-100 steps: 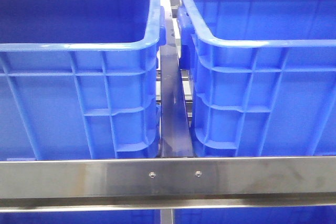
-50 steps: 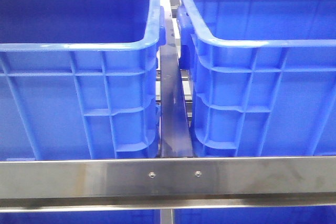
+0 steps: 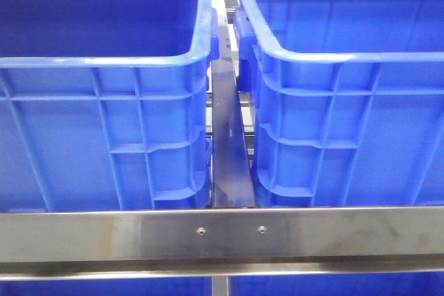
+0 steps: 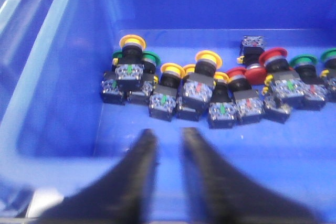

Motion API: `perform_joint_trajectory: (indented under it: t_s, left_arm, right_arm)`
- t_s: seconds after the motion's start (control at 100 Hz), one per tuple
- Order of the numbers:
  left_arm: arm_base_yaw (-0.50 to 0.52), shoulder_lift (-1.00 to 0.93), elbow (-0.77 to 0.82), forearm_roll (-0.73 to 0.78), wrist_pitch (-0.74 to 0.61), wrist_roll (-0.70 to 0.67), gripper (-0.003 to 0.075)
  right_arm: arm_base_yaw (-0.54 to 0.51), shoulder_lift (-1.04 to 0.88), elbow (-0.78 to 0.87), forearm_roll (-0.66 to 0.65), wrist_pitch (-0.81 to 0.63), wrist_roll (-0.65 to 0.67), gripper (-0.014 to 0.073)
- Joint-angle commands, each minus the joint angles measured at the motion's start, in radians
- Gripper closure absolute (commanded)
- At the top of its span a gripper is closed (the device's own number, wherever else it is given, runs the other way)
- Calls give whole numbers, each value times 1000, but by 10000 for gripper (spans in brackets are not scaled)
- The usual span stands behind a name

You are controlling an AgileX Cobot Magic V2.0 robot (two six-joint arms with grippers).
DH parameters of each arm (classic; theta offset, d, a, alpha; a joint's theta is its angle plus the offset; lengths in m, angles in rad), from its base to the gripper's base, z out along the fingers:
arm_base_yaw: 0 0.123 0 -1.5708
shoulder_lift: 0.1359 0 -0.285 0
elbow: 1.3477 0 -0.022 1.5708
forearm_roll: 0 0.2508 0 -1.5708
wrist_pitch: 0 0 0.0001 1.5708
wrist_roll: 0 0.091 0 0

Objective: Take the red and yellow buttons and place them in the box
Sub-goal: 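Lower the left gripper into the button crate toward a yellow button, then grasp the yellow-capped button with the left gripper and lift it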

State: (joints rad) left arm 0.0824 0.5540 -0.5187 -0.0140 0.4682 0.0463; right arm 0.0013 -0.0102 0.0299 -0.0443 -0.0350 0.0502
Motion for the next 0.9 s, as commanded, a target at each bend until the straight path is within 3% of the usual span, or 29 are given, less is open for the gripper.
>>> perform_joint_trajectory:
  t_s: [0.0, 0.06, 0.13, 0.35, 0.66, 0.89]
  left_arm:
    - [2, 104, -102, -2, -61, -2, 321]
    - [2, 166, -145, -2, -59, -2, 212]
    - [2, 246, -199, -9, -35, -2, 161]
    - [-10, 504, -384, -31, 73, 11, 163]
    - [-82, 860, -676, -14, 345, 24, 163]
    - [-85, 1061, -845, -13, 434, 25, 163]
  right_arm:
    - [-2, -24, -17, 3, -75, -2, 650]
    - [-2, -24, -17, 3, -75, -2, 650]
    - [-2, -24, -17, 3, -75, -2, 650]
    - [-2, -24, -17, 3, -75, -2, 650]
    - [-2, -24, -17, 3, -75, -2, 650]
    - [-2, -24, -17, 3, -75, -2, 650]
